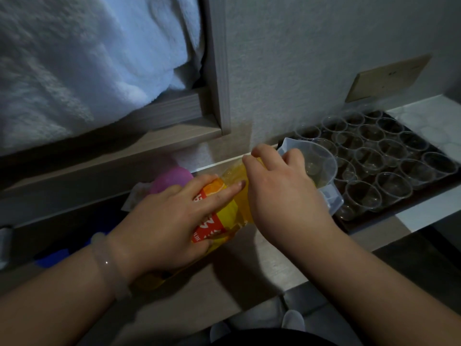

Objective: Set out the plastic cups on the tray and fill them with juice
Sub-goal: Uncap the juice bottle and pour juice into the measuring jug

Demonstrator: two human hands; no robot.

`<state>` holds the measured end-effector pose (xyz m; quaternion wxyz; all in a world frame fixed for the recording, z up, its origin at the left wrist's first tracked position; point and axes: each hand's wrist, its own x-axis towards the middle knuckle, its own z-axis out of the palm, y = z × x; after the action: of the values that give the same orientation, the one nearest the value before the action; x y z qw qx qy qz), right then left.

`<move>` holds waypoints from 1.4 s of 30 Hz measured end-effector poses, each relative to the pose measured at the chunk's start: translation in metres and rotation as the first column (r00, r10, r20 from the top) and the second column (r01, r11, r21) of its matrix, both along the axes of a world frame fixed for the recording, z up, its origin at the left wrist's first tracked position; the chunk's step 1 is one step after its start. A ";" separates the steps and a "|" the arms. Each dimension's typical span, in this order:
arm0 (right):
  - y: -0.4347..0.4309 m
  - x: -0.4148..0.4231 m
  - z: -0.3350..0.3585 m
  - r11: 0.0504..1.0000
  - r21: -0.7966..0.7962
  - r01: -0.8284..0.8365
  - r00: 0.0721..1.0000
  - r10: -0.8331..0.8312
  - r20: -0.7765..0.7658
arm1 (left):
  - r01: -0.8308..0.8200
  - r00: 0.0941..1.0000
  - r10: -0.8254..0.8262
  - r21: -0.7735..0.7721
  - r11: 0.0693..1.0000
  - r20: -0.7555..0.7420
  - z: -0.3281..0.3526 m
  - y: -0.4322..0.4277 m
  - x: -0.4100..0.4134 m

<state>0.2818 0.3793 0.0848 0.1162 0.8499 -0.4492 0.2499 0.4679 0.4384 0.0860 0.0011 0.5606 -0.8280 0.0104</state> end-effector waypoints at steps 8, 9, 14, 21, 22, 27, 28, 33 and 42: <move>-0.002 0.000 -0.002 0.996 0.084 -0.004 1.000 0.003 0.024 | -0.001 1.000 0.001 -0.022 1.000 0.006 0.002 0.001 0.000; -0.002 0.000 -0.002 0.995 0.102 0.008 1.000 -0.009 0.016 | -0.001 1.000 0.001 -0.019 1.000 0.005 0.002 0.001 0.000; -0.001 0.001 0.000 0.982 0.188 0.021 0.999 -0.015 -0.036 | -0.006 1.000 0.007 -0.013 1.000 0.009 0.003 0.002 0.000; 0.002 -0.001 0.008 0.982 0.188 0.002 0.998 0.011 -0.069 | -0.009 1.000 0.009 0.008 1.000 0.023 0.001 0.002 0.002; 0.002 -0.002 0.008 0.991 0.137 0.002 0.998 0.006 -0.061 | -0.008 1.000 0.008 0.001 1.000 0.027 0.002 0.001 0.002; 0.001 -0.001 -0.001 1.000 0.005 -0.017 1.000 0.017 -0.023 | 0.003 1.000 -0.003 0.001 1.000 0.024 0.001 0.000 0.001; 0.001 -0.002 -0.002 1.000 0.018 -0.022 1.000 0.023 -0.013 | 0.004 1.000 -0.004 -0.001 1.000 0.023 0.001 0.000 0.001; -0.001 -0.003 -0.002 0.998 -0.017 -0.063 0.998 0.063 0.019 | 0.019 0.999 -0.019 -0.019 1.000 0.047 0.003 -0.001 0.000; -0.002 -0.002 -0.002 0.995 -0.033 -0.089 0.995 0.091 0.050 | 0.042 0.998 -0.040 -0.036 0.998 0.043 0.005 -0.004 0.001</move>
<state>0.2797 0.3776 0.0829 0.1061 0.8607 -0.4094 0.2834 0.4689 0.4345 0.0915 -0.0057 0.5431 -0.8388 0.0374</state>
